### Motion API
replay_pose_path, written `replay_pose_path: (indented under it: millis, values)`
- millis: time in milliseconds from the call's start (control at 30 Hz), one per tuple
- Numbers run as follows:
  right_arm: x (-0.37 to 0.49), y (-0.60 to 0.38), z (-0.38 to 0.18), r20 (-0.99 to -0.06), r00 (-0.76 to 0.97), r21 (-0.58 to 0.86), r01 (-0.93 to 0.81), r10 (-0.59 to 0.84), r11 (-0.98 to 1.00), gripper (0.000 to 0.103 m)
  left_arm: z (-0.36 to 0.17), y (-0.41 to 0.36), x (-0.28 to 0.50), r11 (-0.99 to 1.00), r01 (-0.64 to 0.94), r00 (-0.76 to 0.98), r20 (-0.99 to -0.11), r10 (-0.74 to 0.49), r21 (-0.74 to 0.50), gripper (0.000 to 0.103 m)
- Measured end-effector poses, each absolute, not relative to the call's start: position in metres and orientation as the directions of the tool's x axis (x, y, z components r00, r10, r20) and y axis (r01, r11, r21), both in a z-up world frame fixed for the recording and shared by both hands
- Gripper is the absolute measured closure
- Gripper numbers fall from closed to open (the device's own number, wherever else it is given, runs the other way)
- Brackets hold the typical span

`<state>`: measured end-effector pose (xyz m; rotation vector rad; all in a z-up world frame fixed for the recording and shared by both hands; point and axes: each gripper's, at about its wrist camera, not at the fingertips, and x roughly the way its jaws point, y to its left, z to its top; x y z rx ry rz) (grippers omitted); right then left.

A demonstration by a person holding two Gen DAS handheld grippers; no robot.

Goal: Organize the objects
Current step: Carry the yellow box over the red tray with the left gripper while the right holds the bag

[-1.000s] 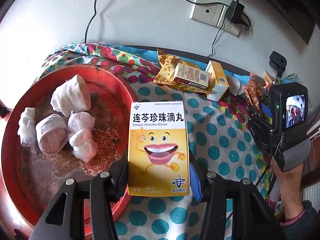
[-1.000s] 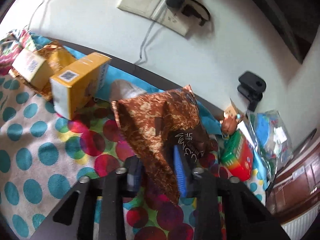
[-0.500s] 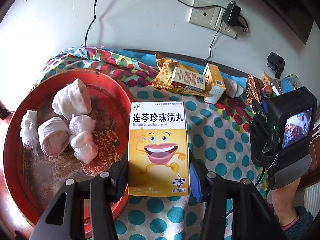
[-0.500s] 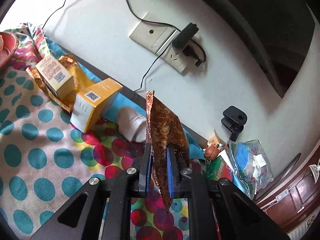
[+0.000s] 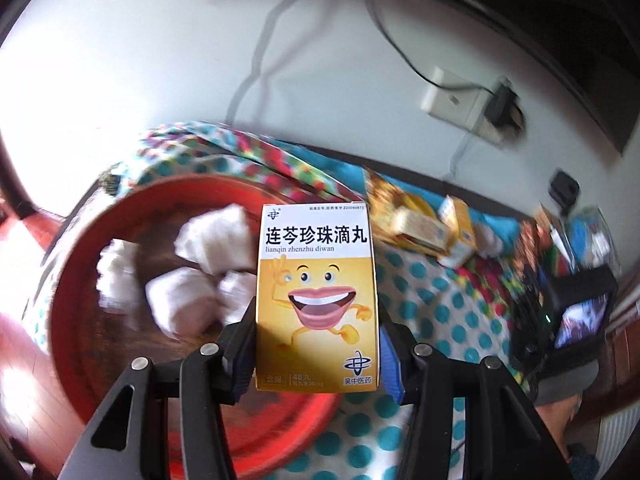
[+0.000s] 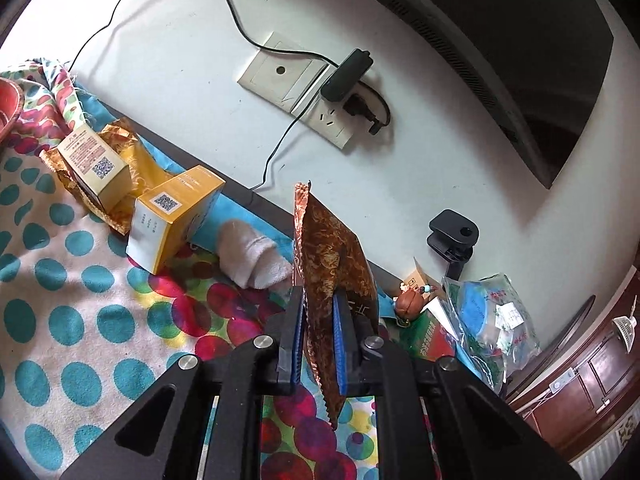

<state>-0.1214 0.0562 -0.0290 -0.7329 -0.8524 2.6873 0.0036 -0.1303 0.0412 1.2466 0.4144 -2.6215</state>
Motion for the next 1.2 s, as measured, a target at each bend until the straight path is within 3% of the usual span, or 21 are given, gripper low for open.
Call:
replay_pose_path:
  millis: [200, 533, 1200]
  values:
    - [-0.119, 0.056, -0.027, -0.374, -0.853, -0.589, -0.084, 0.364, -0.803, 0.092, 0.049, -0.19, 0.016, -0.892, 0.426, -0.598, -0.786, -0.155, -0.148, 0.051]
    - [-0.118, 0.052, -0.028, -0.358, -0.85, -0.61, -0.1, 0.386, -0.786, 0.092, 0.015, -0.258, 0.025, -0.822, 0.568, -0.45, -0.855, -0.259, -0.051, 0.051]
    - [-0.122, 0.045, -0.031, -0.355, -0.84, -0.624, -0.113, 0.409, -0.773, 0.092, -0.015, -0.269, 0.018, -0.811, 0.581, -0.369, -0.911, -0.185, -0.071, 0.05]
